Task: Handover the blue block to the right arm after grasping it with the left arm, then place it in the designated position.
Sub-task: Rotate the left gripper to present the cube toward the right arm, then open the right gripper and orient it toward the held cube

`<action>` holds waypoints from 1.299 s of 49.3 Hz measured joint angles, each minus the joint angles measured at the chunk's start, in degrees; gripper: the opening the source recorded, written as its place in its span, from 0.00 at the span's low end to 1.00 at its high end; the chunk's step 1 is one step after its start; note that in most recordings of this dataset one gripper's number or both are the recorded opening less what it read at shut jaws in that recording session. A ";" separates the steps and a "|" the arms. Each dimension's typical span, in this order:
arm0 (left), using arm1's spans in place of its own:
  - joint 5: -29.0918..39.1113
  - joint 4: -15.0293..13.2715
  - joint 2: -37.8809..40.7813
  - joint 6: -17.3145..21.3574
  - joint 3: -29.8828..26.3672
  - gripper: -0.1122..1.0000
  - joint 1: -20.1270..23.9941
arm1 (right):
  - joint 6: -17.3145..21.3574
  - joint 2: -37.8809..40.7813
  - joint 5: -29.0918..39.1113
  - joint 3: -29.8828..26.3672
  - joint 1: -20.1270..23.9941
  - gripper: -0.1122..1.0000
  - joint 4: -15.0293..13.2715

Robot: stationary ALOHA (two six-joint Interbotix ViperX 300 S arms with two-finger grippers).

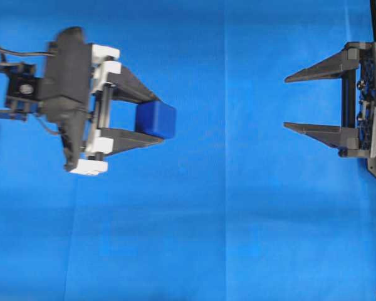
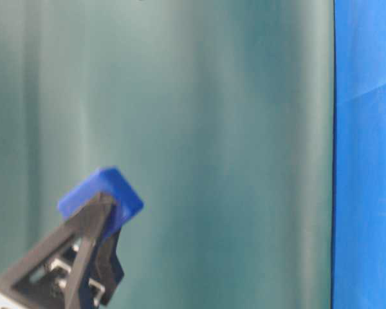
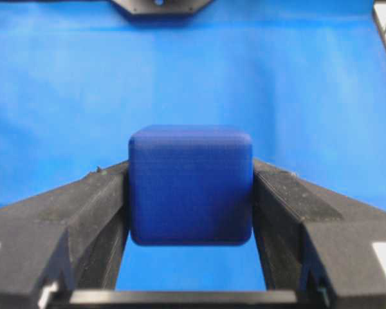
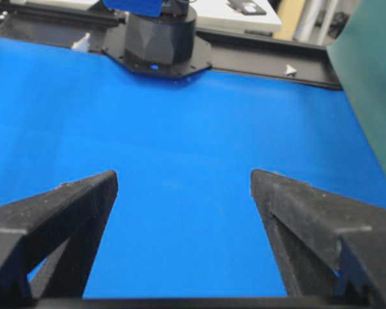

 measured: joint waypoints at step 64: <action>-10.99 -0.26 -4.48 -0.53 7.12 0.54 0.26 | -26.72 -2.20 3.87 -3.69 0.00 0.98 -10.99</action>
